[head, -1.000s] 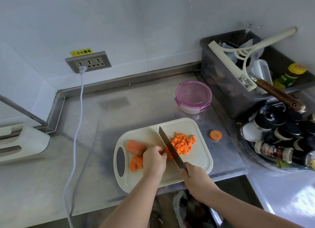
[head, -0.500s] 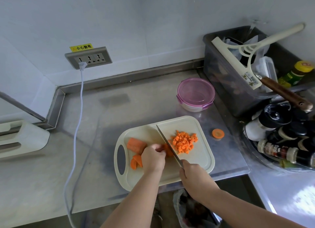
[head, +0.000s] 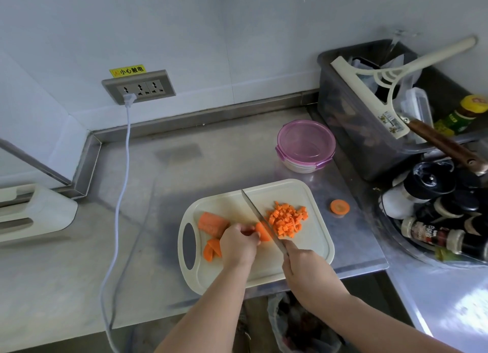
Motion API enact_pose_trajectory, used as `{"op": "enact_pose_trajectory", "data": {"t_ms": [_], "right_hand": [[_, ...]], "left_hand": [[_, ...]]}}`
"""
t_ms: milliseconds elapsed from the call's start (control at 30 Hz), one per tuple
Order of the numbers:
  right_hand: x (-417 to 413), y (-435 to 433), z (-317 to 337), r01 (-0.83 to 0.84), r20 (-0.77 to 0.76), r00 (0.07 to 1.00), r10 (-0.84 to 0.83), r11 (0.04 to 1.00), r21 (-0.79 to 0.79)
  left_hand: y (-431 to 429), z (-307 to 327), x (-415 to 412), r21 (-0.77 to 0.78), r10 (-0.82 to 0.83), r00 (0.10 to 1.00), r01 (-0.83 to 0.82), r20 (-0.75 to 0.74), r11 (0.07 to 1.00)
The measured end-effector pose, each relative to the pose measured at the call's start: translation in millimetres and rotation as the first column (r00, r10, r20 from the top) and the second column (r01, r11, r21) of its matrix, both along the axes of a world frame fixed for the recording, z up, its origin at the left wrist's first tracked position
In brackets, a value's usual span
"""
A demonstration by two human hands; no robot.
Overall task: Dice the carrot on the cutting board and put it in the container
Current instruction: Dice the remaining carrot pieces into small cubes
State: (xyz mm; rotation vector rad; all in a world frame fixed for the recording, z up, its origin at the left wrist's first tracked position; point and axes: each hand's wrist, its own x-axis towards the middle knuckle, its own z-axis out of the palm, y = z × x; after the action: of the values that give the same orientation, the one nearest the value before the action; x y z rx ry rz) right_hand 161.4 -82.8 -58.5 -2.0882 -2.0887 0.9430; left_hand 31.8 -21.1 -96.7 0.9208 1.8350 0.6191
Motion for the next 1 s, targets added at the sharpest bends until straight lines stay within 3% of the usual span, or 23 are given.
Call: {"op": "enact_pose_trajectory", "data": {"t_ms": [467,667,1000], "right_hand": [[-10,-4,-2,-0.08,0.17,0.982,0.089,0.995,-0.058],[-13,-2,11,-0.05,0.078,0.995,0.055,0.996,-0.069],[-17,4,15,-0.046,0.096,0.994,0.058,0.991,-0.128]], "left_hand": [[-2,4,1,0.018,-0.009,1.0,0.009,-0.011,1.0],[-2,6,1,0.03,-0.017,1.0,0.018,-0.026,0.999],[0,3,2,0.023,-0.023,0.999,0.024,-0.041,0.999]]}}
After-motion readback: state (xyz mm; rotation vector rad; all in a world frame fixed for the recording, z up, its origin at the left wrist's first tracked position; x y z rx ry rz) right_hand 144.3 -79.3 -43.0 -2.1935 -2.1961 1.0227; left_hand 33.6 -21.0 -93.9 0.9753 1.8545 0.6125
